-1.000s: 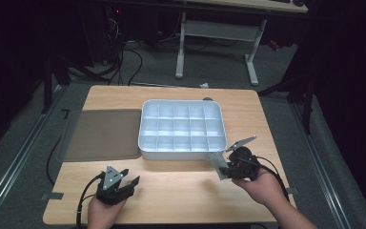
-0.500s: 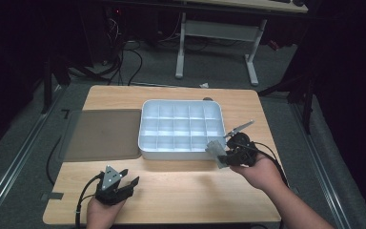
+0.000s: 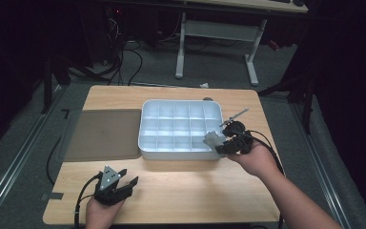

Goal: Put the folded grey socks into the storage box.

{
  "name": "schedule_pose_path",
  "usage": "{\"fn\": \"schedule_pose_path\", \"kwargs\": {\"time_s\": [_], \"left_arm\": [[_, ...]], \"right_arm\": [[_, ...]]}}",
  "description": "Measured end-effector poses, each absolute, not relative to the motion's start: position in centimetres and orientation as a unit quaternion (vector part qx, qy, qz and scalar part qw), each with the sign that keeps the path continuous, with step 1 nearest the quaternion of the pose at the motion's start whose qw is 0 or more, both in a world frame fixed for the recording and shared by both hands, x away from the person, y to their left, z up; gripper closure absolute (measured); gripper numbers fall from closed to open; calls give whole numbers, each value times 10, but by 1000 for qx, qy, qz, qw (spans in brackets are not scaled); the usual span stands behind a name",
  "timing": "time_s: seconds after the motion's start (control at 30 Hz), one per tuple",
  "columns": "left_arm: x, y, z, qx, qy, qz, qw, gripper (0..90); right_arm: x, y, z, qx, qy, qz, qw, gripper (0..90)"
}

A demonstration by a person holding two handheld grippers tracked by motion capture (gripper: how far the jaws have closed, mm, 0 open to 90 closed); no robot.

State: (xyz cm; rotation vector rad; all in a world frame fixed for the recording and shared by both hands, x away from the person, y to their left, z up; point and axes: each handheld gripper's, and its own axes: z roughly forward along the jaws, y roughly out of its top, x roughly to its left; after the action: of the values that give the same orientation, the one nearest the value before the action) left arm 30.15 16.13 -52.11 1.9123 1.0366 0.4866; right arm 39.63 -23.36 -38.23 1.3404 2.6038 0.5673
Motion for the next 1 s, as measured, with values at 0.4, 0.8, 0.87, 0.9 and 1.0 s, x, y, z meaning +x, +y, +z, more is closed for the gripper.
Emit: {"fn": "schedule_pose_path", "kwargs": {"time_s": [0.4,0.8,0.87,0.9,1.0], "left_arm": [[302,162,-522,771,417,196,440,454],[301,161,-522,771,415,196,441,453],[301,161,-522,771,416,196,441,453],[301,161,-522,771,416,195,441,452],[301,161,-522,771,415,195,441,452]], "right_arm": [[425,-234,-391,464,867,163,75,706],[441,-232,-397,488,860,128,72,704],[442,-231,-399,489,860,124,75,705],[444,-231,-401,492,859,120,74,705],[446,-230,-403,503,854,113,72,705]]}}
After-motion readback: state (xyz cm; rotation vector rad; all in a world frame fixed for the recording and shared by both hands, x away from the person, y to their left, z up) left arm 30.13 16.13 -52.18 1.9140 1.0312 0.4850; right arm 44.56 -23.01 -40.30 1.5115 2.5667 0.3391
